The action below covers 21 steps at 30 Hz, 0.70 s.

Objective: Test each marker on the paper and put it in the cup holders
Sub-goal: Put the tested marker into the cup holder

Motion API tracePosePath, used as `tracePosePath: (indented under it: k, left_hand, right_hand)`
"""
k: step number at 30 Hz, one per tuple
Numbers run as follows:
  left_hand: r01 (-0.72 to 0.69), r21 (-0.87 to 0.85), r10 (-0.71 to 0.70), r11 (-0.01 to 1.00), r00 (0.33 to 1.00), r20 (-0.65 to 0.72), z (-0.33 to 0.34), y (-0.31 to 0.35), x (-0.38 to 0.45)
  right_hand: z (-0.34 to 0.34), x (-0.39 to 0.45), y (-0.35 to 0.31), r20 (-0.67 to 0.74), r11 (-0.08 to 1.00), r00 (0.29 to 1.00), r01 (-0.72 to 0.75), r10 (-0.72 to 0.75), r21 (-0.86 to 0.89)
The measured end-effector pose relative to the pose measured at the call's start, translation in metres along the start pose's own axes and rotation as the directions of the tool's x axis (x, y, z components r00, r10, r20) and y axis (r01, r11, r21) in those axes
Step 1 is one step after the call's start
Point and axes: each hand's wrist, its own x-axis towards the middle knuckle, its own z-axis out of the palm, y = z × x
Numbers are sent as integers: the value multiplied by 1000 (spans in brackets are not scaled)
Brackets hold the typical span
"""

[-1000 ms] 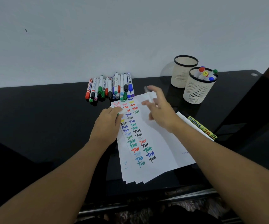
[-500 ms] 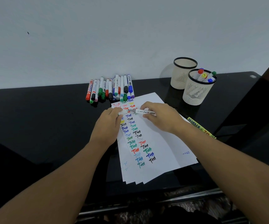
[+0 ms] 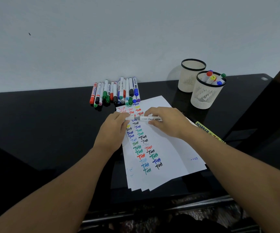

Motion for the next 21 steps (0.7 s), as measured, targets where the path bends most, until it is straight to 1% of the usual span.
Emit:
tracePosePath:
  k: [2, 4, 6, 9, 11, 13, 15, 17, 19, 21]
  left_hand:
    - [-55, 2, 55, 998, 998, 7, -2, 1, -1]
    - [-77, 3, 77, 997, 997, 0, -3, 2, -2]
    - [-46, -12, 46, 999, 999, -12, -3, 4, -3]
    - [-4, -62, 3, 998, 1000, -7, -3, 6, -4]
    - [12, -81, -11, 997, 1000, 3, -5, 7, -5]
    - [44, -99, -43, 994, 999, 12, -7, 10, -4]
    - [77, -120, -74, 990, 997, 27, -7, 11, -4]
    - [104, -136, -100, 985, 994, 40, -6, 10, -4]
    - [106, -92, -102, 990, 994, 43, -3, 5, -3]
    - [76, 5, -76, 997, 996, 41, 1, 0, -2]
  right_hand:
    - [1, 3, -5, 8, 1000, 1000, 23, -24, 11]
    - [3, 5, -12, 25, 998, 998, 55, -55, 3]
    - [4, 7, -16, 23, 996, 997, 79, -78, -28]
    - [5, 9, -17, 45, 984, 993, 115, -110, -135]
    - [5, 9, -19, 72, 978, 988, 143, -133, -154]
    - [3, 9, -22, 91, 979, 985, 158, -147, -129]
    - [2, 8, -24, 82, 979, 985, 162, -153, -120]
    - [2, 7, -25, 64, 986, 990, 135, -129, -94]
    - [4, 8, -23, 56, 994, 994, 94, -92, -48]
    - [6, 7, -20, 52, 998, 997, 61, -60, -2]
